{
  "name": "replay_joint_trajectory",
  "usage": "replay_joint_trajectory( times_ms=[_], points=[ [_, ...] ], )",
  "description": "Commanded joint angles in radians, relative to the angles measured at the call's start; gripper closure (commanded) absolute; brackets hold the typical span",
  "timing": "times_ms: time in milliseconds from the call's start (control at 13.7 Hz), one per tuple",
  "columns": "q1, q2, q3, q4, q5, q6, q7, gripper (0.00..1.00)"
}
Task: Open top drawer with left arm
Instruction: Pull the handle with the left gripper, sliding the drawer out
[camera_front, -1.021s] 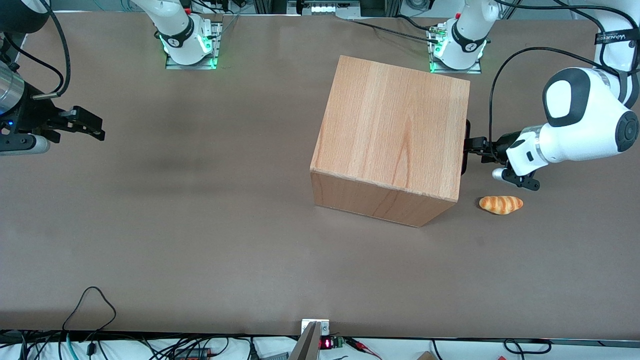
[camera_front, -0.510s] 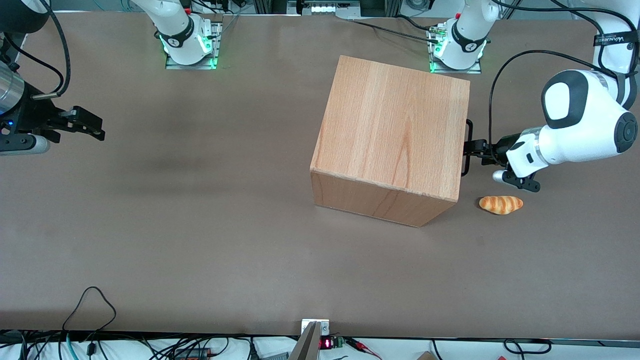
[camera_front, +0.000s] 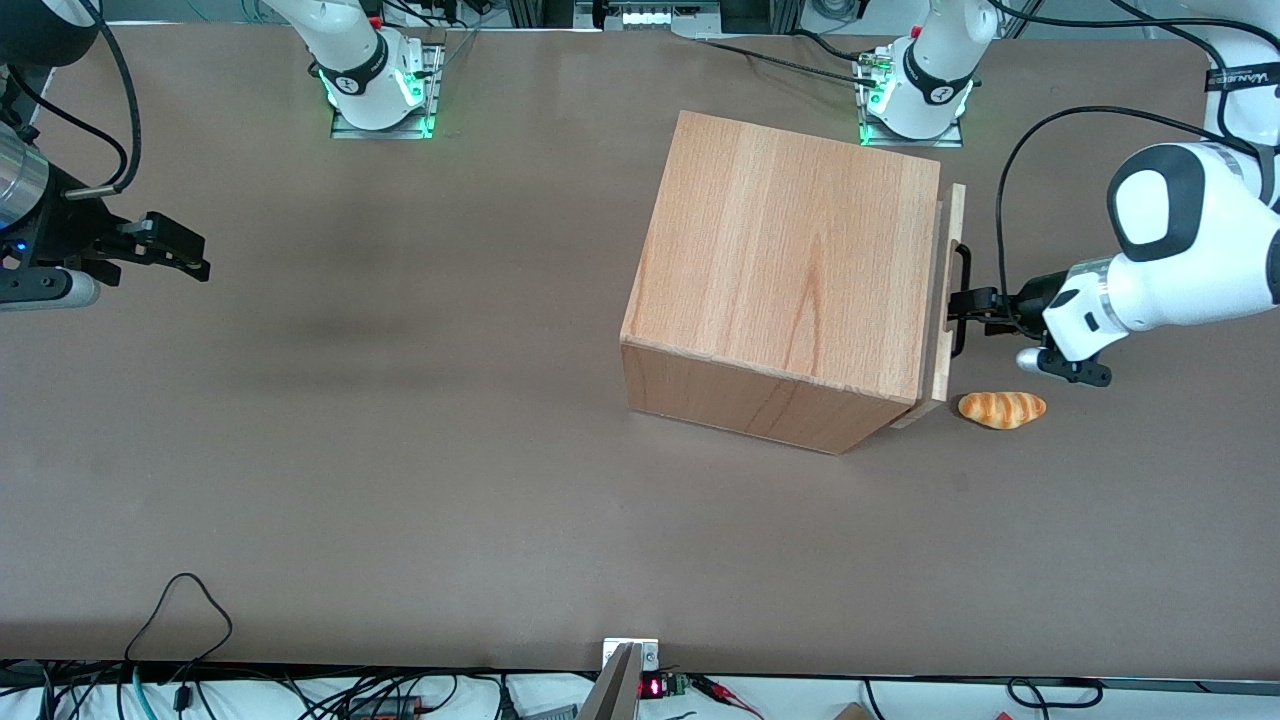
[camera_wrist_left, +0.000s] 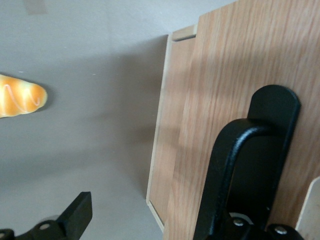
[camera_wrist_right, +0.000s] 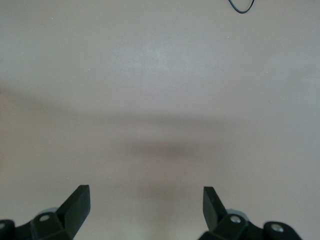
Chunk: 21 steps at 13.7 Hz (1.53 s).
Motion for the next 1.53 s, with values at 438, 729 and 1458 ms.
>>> replay_joint_trajectory(
  times_ms=[438,729,1458],
  points=[
    [0.092,-0.008,0.007,-0.007,0.088,0.014,0.022,0.0],
    [0.135,-0.008,0.03,0.001,0.145,0.014,0.025,0.0],
    [0.209,0.002,0.056,0.011,0.223,0.042,0.068,0.0]
  ],
)
